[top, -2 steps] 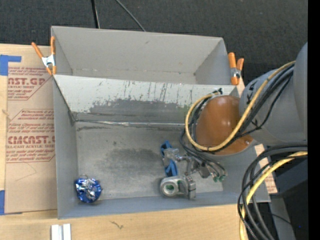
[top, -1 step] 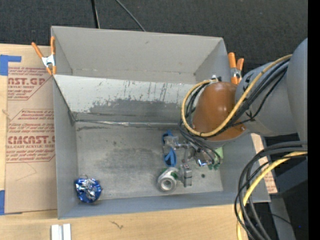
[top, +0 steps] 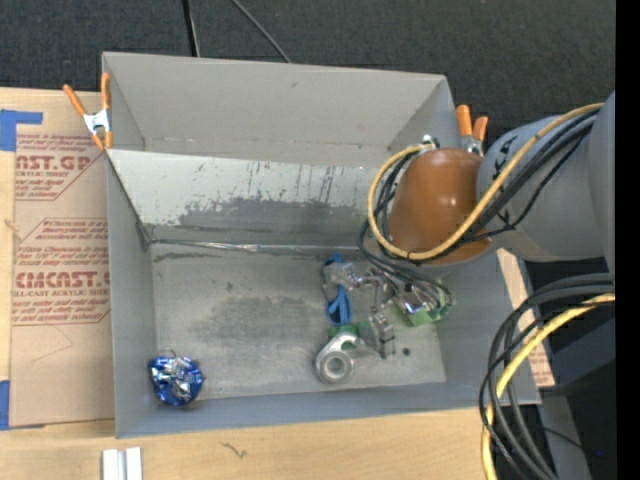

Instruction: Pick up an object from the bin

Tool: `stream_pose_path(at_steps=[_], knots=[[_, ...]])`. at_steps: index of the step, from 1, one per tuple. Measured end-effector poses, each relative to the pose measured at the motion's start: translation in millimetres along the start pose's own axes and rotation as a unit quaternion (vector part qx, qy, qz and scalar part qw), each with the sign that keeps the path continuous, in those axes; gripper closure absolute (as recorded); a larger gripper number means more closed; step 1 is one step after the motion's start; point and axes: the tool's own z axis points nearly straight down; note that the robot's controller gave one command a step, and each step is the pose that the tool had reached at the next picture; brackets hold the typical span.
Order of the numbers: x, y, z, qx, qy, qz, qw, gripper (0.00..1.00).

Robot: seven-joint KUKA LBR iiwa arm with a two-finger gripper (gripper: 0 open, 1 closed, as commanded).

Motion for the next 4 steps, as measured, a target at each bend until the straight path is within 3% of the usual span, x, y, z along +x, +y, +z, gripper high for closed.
stream_pose_path(at_steps=[2, 3, 4], knots=[[-0.8, 1, -2, 0.001, -0.0003, 0.0, 1.0, 0.0], [-3.7, 1, -3, 0.003, -0.0064, 0.001, 1.0, 1.0], [-5.8, 1, -132, 0.004, -0.0059, 0.001, 1.0, 1.0]])
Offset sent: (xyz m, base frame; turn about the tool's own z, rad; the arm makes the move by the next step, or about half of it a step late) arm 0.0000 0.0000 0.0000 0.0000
